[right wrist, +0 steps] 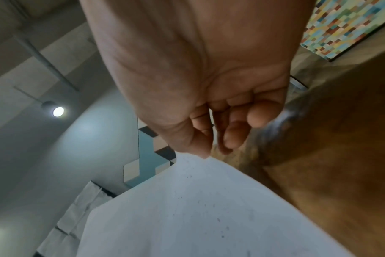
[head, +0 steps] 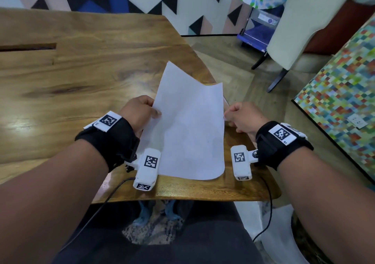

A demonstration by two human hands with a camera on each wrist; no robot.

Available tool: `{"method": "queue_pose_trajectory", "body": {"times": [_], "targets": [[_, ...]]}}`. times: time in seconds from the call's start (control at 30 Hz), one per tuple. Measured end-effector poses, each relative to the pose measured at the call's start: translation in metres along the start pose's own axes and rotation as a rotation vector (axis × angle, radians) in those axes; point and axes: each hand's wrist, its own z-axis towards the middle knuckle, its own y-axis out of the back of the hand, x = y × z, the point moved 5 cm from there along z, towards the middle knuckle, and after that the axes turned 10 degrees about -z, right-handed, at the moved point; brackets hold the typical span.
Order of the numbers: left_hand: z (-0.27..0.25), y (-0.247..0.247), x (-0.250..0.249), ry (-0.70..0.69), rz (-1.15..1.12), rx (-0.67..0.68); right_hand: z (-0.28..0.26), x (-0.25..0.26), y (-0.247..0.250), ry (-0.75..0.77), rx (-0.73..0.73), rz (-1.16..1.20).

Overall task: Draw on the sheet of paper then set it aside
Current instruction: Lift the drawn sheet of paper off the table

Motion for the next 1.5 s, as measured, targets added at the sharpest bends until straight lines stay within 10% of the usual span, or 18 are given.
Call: {"method": "queue_pose_trajectory", "body": {"times": [0.5,0.73,0.97,1.5], "targets": [[-0.014,-0.038,-0.122,-0.485,-0.359,0.117,-0.037,0.075,0.118,0.474,-0.523,0.187],[-0.012,-0.044,-0.066,-0.266,-0.21,0.179,-0.039,0.052,0.086,0.447,-0.449,-0.049],[-0.025,-0.049,-0.106,-0.385,-0.239,0.209,-0.053,0.072,0.121,0.519,-0.64,0.06],[-0.018,-0.053,-0.06,-0.198,0.051,0.206,-0.024,0.046,0.097,0.341,-0.391,0.028]]}}
